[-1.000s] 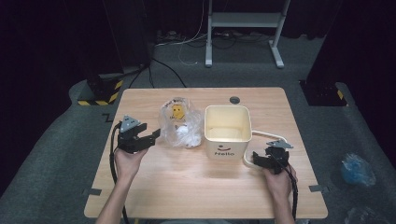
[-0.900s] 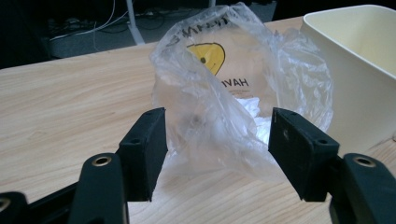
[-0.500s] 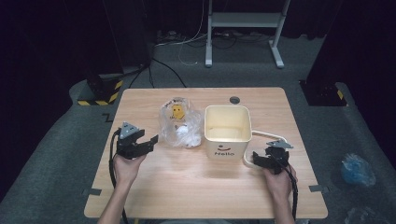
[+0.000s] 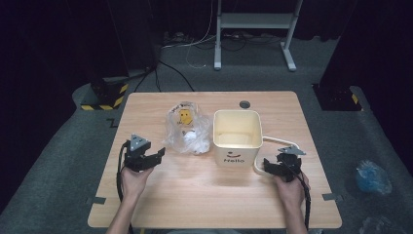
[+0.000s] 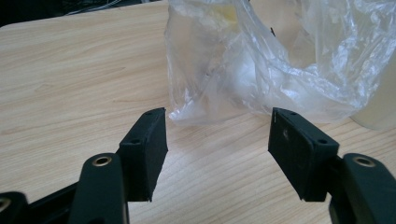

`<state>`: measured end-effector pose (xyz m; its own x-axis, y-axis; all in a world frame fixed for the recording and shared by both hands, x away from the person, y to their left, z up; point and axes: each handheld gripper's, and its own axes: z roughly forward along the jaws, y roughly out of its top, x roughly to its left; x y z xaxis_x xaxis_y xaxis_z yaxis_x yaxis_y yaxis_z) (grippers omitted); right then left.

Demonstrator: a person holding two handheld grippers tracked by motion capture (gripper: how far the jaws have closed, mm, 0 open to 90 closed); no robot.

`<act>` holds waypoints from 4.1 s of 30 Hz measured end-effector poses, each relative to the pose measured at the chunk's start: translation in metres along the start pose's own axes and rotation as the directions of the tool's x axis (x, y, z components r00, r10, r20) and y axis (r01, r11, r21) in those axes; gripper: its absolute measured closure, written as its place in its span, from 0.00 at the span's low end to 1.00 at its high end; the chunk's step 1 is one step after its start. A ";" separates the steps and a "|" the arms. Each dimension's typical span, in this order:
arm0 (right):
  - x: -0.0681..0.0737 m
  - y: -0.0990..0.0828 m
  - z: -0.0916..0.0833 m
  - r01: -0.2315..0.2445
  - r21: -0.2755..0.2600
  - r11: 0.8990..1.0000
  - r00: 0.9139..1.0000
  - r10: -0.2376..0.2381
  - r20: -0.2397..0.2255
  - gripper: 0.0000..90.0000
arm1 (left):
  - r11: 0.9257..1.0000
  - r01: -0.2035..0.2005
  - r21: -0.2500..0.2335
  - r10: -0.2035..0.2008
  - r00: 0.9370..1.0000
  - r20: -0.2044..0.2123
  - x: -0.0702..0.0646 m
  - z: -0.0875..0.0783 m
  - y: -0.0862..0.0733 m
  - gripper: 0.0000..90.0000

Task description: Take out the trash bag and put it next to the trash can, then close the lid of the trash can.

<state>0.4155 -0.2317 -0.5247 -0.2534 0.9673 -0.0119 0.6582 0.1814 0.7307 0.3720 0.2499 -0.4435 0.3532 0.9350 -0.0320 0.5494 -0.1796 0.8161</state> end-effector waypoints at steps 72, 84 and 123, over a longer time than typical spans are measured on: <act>-0.009 0.003 -0.003 0.049 0.009 0.999 0.998 -0.049 -0.025 0.28 | 0.992 0.082 0.099 -0.067 0.986 -0.151 0.021 0.057 -0.062 0.35; -0.028 0.008 -0.021 0.006 -0.027 1.000 0.996 -0.009 -0.084 0.23 | 0.992 0.082 0.099 -0.066 0.986 -0.151 0.021 0.057 -0.062 0.35; -0.085 0.007 -0.012 -0.084 0.002 0.996 0.995 0.084 0.062 0.68 | 0.992 0.076 0.101 -0.060 0.986 -0.154 0.020 0.057 -0.062 0.36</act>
<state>0.4328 -0.3153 -0.5105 -0.1532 0.9882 0.0073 0.6786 0.0998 0.7277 0.3879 0.2623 -0.5272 0.1987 0.9800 0.0079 0.6483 -0.1375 0.7489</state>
